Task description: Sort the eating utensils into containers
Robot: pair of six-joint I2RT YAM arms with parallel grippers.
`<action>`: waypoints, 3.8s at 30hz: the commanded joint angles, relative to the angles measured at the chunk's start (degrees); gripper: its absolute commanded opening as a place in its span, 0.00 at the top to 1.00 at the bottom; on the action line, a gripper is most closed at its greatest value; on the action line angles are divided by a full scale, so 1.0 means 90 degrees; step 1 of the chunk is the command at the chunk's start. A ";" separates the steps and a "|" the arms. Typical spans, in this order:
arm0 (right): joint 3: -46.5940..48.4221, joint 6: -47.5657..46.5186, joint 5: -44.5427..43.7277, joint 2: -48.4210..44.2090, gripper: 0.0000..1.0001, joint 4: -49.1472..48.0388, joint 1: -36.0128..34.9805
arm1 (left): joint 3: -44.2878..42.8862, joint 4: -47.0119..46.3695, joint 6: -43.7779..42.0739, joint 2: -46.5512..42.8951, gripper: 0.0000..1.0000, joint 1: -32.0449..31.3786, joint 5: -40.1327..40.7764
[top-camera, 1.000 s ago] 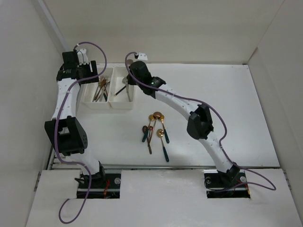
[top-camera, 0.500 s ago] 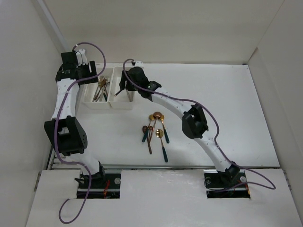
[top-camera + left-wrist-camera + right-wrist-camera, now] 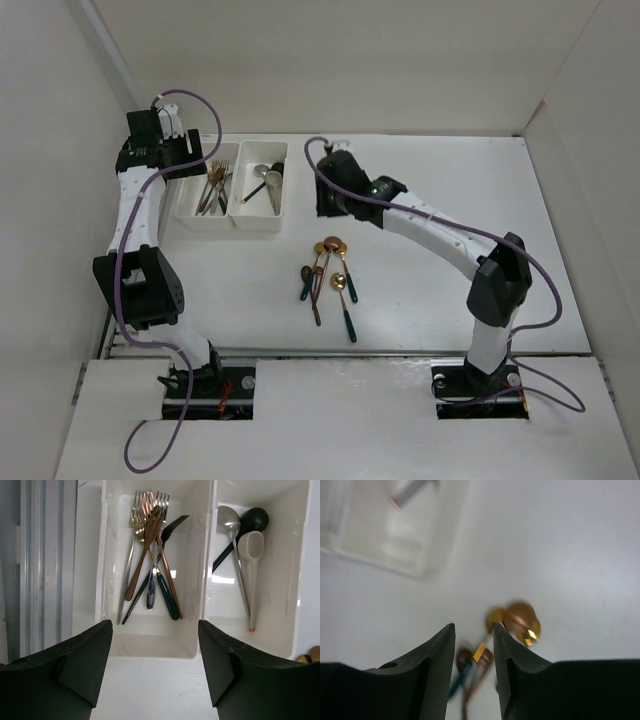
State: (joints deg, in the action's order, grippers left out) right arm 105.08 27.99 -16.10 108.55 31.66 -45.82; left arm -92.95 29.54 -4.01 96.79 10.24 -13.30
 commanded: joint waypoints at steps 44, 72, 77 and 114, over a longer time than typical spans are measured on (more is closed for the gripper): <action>-0.1610 0.0700 -0.1062 -0.0431 1.00 0.1756 0.0951 | -0.0063 -0.0020 -0.0013 -0.0130 0.32 0.0034 -0.0123; 0.3834 0.0923 0.1916 0.3516 0.46 -0.2082 0.0297 | 0.0318 -0.0196 -0.0013 -0.0247 0.32 0.0034 -0.0329; 0.3609 0.0572 0.1693 0.2989 0.34 -0.1829 0.0297 | 0.0318 -0.0196 -0.0013 -0.0188 0.32 0.0034 -0.1070; -0.4478 0.2076 -0.1151 -0.5147 0.30 0.0574 0.1459 | 0.2866 0.0527 -0.1009 0.0836 0.50 -0.5620 0.0443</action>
State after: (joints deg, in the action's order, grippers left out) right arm 64.97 47.37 -24.58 63.07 35.97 -32.42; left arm -67.83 35.00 -13.56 103.50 -39.94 -10.02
